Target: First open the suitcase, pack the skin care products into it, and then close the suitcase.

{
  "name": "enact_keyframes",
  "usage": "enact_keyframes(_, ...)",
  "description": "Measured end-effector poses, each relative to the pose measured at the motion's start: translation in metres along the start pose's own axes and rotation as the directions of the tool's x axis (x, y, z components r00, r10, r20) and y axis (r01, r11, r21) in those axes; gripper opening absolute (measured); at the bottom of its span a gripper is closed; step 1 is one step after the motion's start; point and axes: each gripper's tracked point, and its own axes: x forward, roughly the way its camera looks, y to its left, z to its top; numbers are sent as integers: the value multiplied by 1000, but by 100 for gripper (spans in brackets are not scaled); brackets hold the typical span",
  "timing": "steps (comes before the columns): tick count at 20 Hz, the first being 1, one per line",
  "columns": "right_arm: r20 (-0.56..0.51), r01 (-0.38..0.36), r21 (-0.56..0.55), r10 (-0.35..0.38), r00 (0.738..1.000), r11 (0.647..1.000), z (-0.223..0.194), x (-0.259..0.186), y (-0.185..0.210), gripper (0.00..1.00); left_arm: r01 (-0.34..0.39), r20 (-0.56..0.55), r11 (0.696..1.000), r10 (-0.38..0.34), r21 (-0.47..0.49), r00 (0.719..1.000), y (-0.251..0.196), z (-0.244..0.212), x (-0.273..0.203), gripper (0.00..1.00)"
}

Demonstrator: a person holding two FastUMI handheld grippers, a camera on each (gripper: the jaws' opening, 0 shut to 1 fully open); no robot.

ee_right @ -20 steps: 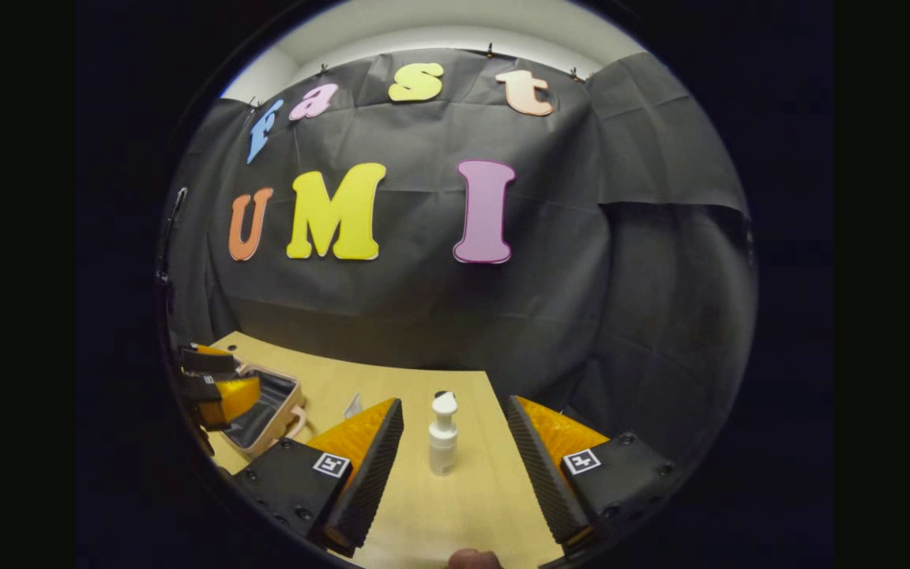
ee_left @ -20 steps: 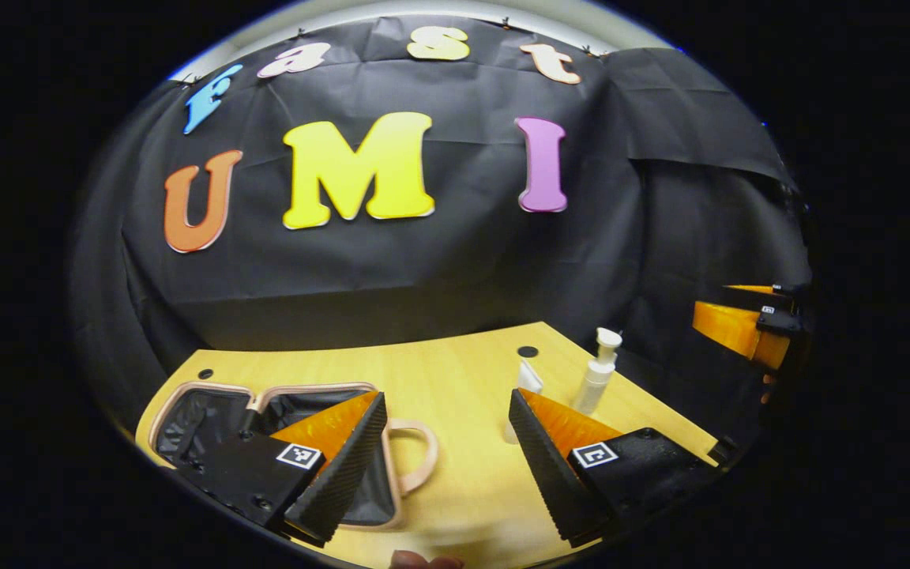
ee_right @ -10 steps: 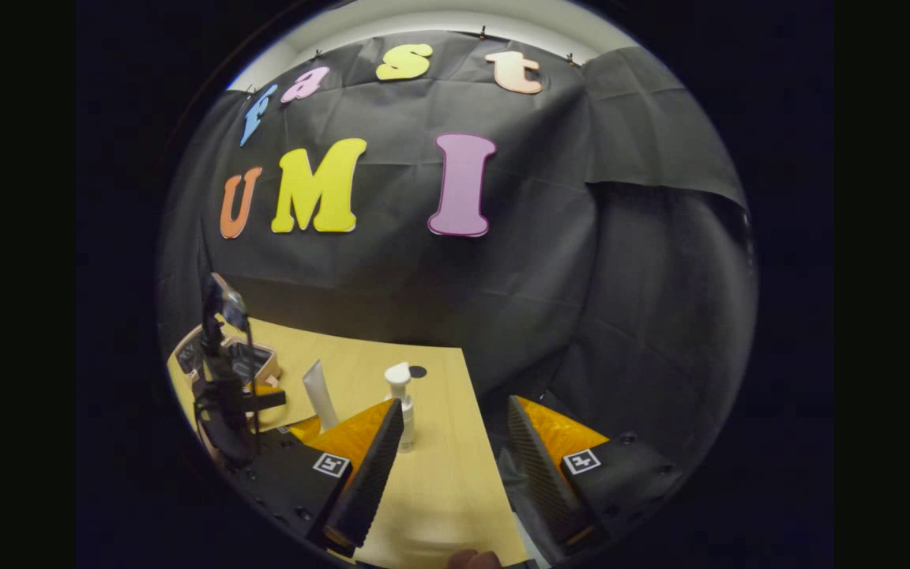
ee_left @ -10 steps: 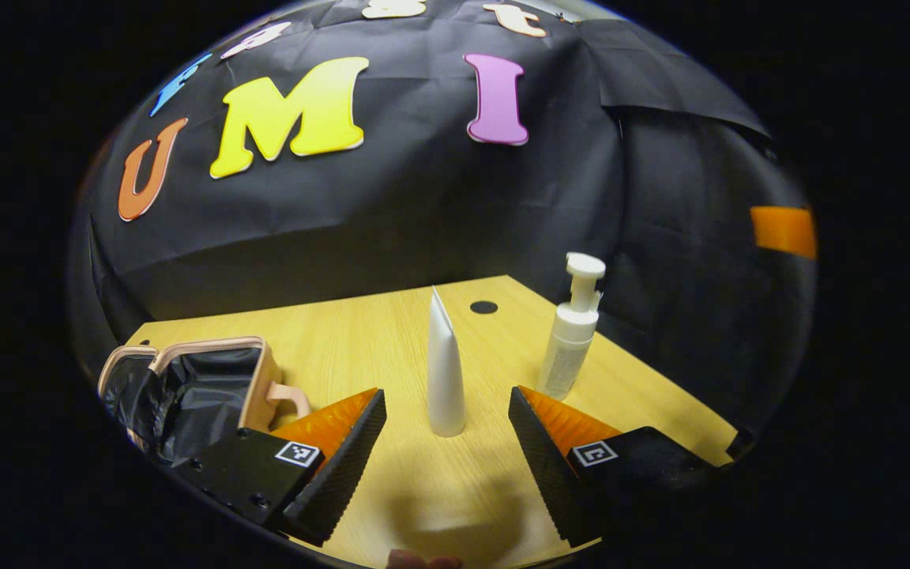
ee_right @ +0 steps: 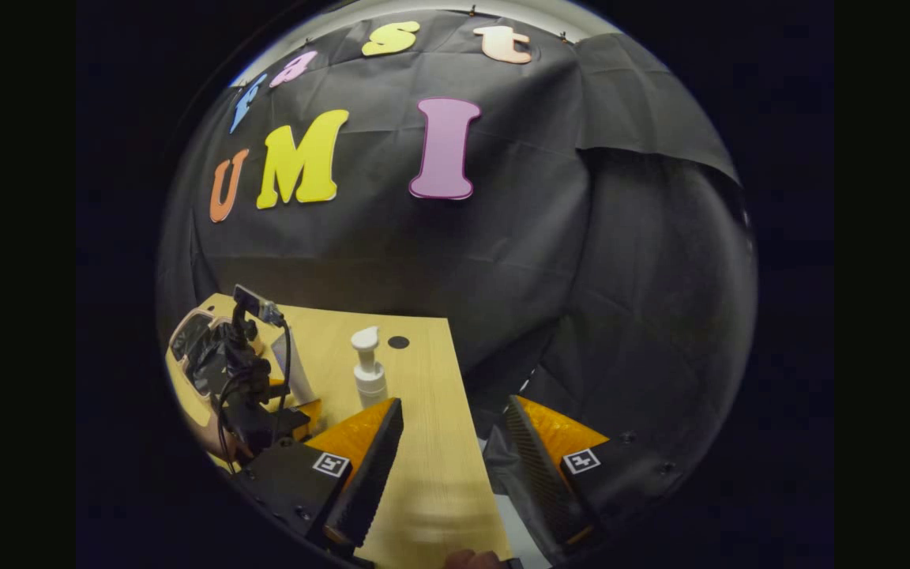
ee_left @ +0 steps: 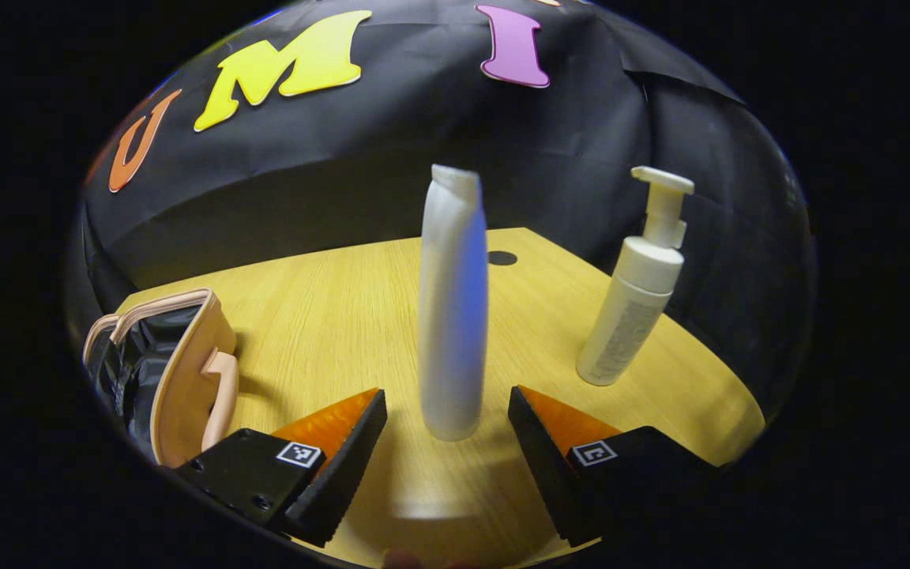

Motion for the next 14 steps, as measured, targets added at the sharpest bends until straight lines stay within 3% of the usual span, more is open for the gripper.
enact_keyframes(9, -12, -38, 22, 39, 999, 999, -6, 15, 2, 79, -3, -55, 1000, 4, 10, 999, -6, -4, 22, 67)
enact_keyframes(11, -13, -41, 27, 41, 999, 999, -7, 17, 3, 79, -8, -71, 1000, 8, -1, 997, -6, -7, 21, 50)
enact_keyframes(12, -23, -41, 30, 42, 999, 999, -9, 19, 3, 79, -1, -78, 1000, 1, 0, 997, -6, -7, 20, 49)
enact_keyframes(13, -31, -40, 35, 41, 999, 999, -12, 20, 3, 78, 6, -78, 1000, -6, -4, 997, -5, -7, 18, 55)
enact_keyframes(14, -42, -45, 37, 47, 998, 998, -15, 22, 4, 79, 11, -78, 1000, -13, -19, 997, -4, -6, 15, 47)
